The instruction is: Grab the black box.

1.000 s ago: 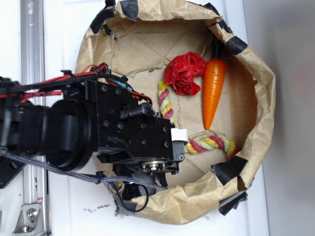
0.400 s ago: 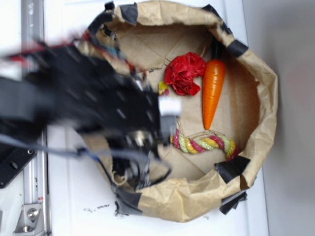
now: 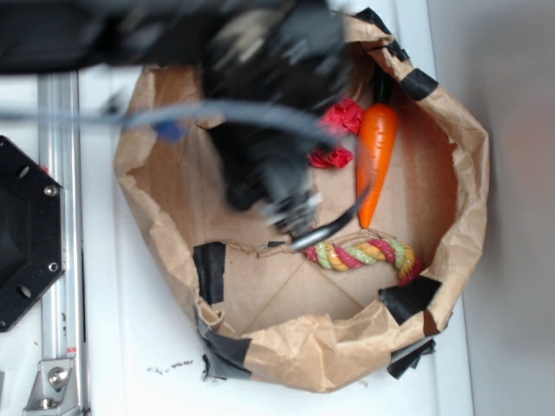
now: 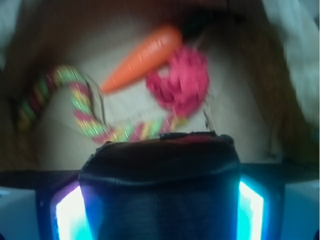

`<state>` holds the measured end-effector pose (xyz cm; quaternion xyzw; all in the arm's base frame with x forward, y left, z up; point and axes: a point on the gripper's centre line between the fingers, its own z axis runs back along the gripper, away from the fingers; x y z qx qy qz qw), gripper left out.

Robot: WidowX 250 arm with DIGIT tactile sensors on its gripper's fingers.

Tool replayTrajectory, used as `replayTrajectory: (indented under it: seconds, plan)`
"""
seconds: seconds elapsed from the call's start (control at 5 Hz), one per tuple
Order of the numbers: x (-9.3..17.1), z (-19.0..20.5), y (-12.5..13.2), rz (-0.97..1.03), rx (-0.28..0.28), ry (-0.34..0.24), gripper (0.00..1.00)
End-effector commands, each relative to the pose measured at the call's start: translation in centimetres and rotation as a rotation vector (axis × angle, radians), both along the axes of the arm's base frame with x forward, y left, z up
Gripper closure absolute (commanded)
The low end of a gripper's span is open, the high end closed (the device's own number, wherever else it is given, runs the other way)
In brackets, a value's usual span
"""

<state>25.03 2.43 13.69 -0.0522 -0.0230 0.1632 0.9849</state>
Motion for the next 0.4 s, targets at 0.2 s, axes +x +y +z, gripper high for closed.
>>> replayTrajectory:
  seconds: [0.2]
  plan:
    - [1.56, -1.36, -3.22, -0.165, 0.037, -0.019, 1.00]
